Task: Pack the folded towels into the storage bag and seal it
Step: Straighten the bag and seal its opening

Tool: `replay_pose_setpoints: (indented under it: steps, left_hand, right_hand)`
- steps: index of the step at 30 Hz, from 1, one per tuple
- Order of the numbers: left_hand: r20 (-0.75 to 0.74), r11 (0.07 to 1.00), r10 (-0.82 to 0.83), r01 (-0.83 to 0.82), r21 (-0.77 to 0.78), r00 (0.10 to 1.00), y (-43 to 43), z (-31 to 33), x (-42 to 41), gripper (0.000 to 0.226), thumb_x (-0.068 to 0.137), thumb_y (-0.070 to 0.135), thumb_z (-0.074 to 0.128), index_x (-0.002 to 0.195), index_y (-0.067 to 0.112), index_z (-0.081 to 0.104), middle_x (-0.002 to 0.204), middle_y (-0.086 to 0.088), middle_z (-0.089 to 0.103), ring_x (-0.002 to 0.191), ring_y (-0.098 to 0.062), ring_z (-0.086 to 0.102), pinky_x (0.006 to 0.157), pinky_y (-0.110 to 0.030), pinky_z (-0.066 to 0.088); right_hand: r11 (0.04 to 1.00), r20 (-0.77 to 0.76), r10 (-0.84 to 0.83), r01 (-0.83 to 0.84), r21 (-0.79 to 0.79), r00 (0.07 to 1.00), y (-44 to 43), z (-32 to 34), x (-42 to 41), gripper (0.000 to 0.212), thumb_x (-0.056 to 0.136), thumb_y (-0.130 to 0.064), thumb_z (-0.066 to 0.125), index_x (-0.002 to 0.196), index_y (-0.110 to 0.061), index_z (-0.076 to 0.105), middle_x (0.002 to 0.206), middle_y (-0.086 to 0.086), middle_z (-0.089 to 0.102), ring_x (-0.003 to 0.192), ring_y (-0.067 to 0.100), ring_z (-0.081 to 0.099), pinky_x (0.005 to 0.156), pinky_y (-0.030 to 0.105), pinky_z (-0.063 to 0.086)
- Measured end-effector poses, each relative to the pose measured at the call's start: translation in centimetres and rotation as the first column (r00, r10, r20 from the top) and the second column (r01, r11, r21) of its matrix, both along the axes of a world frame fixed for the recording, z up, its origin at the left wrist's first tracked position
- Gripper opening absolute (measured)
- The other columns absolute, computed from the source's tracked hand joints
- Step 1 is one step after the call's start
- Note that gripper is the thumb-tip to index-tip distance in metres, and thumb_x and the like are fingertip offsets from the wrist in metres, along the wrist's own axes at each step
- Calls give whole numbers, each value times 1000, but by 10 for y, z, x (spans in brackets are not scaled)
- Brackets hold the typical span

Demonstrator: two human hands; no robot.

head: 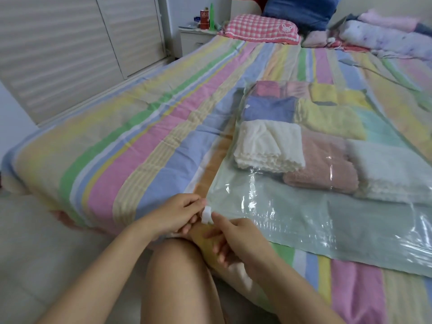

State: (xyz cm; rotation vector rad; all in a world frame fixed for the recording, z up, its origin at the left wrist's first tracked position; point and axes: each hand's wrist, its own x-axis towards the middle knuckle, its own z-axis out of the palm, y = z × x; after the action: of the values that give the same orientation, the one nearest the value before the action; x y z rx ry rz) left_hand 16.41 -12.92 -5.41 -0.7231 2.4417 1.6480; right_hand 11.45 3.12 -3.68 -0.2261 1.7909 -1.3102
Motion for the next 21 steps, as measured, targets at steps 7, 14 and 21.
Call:
replay_pose_setpoints:
  steps: [7, 14, 21]
  left_hand:
    - [-71, 999, -5, 8, 39, 997, -1, -1, -4, 33, 101, 19, 46, 69, 10, 45, 50, 2, 40, 32, -11, 31, 33, -17, 22]
    - [-134, 980, 49, -22, 196, 990, 3, -2, -2, 37, 101, 12, 43, 65, 15, 53, 47, 2, 32, 31, -6, 24, 32, -16, 19]
    - [-145, 963, 96, -55, 263, 985, 4, -5, -1, 58, 99, 3, 38, 51, 26, 61, 43, 9, 31, 35, -4, 22, 32, -15, 20]
  right_hand:
    - [965, 420, -64, 163, -205, 905, -16, -15, 12, 40, 92, -43, 58, 93, -5, 71, 58, 1, 54, 44, 9, 46, 40, 18, 41]
    - [869, 347, -191, 323, -376, 918, -28, -24, 22, 43, 93, -37, 56, 61, -10, 63, 51, 4, 59, 41, 12, 41, 45, 24, 29]
    - [867, 263, -274, 356, -348, 925, -35, -22, 21, 45, 96, -32, 51, 63, -3, 60, 38, -2, 47, 32, 5, 37, 39, 17, 24]
